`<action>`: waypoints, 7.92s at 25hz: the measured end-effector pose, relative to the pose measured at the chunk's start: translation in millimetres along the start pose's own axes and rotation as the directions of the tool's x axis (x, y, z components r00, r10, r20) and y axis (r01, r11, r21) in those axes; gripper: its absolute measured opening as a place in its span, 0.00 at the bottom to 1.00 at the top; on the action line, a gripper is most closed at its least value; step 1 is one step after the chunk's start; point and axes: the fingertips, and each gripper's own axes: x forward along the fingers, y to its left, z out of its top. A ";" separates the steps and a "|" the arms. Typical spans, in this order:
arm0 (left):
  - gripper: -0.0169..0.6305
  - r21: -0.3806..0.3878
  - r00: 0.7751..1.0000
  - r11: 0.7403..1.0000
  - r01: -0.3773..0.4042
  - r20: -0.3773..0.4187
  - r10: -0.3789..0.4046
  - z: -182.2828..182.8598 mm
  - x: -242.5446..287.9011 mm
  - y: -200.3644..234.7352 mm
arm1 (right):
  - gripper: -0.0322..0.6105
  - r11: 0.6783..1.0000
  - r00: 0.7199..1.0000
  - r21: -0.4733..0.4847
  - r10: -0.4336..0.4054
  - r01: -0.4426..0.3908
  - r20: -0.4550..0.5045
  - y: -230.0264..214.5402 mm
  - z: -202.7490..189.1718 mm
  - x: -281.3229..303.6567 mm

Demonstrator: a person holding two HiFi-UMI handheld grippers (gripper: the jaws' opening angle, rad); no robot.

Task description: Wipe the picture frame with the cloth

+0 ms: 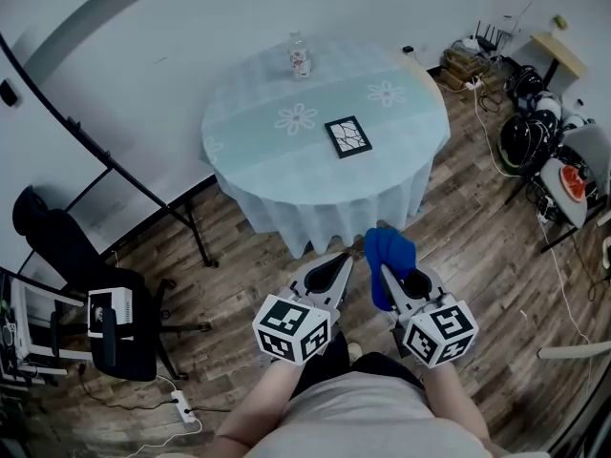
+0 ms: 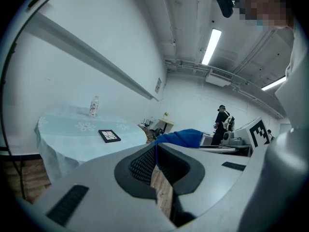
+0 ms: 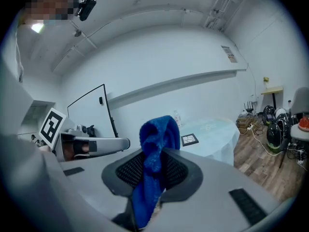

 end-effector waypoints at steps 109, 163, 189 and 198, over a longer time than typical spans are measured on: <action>0.07 -0.066 0.878 0.992 -0.104 -0.474 0.060 -36.8 310.6 301.9 | 0.19 0.993 0.937 -0.075 -0.113 0.093 -0.331 -295.9 49.6 410.7; 0.07 0.008 0.887 0.993 -0.115 -0.449 0.106 -42.9 312.9 302.5 | 0.19 0.956 0.823 -0.169 0.106 -0.238 -0.558 -228.5 -5.9 469.3; 0.07 -0.038 0.909 0.992 -0.121 -0.406 0.095 -30.8 306.2 312.6 | 0.19 0.951 0.789 -0.147 0.132 -0.271 -0.601 -206.2 -17.2 455.1; 0.07 -0.051 0.910 0.990 -0.131 -0.402 0.100 -23.7 297.3 328.9 | 0.19 0.965 0.793 -0.137 0.098 -0.223 -0.601 -200.6 -23.1 437.5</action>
